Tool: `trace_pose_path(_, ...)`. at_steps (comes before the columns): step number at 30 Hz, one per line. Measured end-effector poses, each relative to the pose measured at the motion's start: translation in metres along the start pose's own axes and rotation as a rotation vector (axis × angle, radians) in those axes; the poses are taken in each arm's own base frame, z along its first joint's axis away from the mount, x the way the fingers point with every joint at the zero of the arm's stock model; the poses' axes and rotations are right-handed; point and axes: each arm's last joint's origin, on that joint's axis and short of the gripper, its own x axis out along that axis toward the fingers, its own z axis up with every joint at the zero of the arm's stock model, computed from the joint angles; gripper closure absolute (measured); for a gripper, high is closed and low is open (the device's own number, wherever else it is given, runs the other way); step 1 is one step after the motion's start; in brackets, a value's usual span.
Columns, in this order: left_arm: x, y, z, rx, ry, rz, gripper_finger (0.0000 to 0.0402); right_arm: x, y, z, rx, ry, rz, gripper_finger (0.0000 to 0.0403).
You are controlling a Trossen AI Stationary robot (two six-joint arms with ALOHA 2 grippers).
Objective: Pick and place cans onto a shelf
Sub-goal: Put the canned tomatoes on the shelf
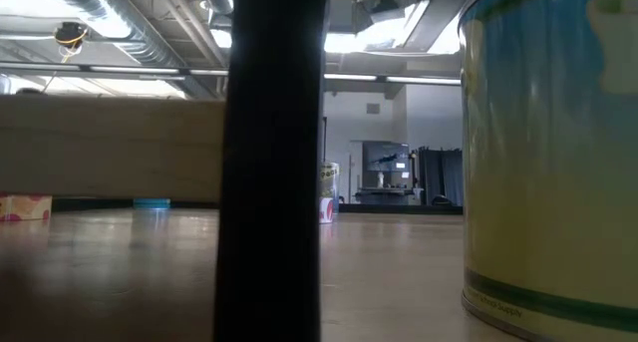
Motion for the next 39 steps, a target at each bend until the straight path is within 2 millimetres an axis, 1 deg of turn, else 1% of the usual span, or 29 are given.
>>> trace_pose_path(2, 0.004, -0.003, -0.002, 0.016, -0.002, 0.007, 0.0401, 0.0, 0.0, 0.0, 0.0, 0.0, 0.0, 0.034)
trace_pose_path(8, 0.024, -0.015, -0.015, 0.022, 0.036, 0.065, 0.0401, 0.0, 0.0, 0.0, 0.0, 0.0, 0.0, 0.034)
trace_pose_path(12, 0.031, -0.024, -0.019, 0.007, 0.041, 0.034, 0.0401, 0.0, 0.0, 0.0, 0.0, 0.0, -0.001, 0.034)
trace_pose_path(22, 0.033, -0.026, -0.017, -0.012, 0.055, 0.022, 0.0401, 0.0, 0.0, 0.001, 0.005, -0.009, -0.001, 0.034)
trace_pose_path(30, 0.033, -0.029, -0.019, -0.023, 0.123, 0.007, 0.0401, 0.0, 0.0, 0.001, 0.007, -0.012, -0.001, 0.034)
trace_pose_path(39, 0.033, -0.03, -0.02, -0.081, 0.142, 0.007, 0.0375, 0.0, 0.0, 0.002, 0.008, -0.017, -0.002, 0.034)
